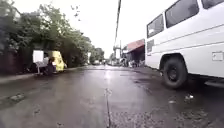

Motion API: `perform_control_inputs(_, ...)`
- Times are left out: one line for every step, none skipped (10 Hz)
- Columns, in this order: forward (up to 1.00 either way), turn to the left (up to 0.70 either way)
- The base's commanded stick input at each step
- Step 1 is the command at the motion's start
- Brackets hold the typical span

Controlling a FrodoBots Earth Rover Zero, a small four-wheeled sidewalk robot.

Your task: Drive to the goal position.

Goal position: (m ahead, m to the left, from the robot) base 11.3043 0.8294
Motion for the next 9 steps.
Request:
perform_control_inputs(1.00, -0.05)
perform_control_inputs(1.00, -0.21)
perform_control_inputs(1.00, -0.03)
perform_control_inputs(1.00, -0.19)
perform_control_inputs(1.00, -0.27)
perform_control_inputs(1.00, -0.05)
perform_control_inputs(1.00, 0.00)
perform_control_inputs(1.00, 0.00)
perform_control_inputs(1.00, 0.00)
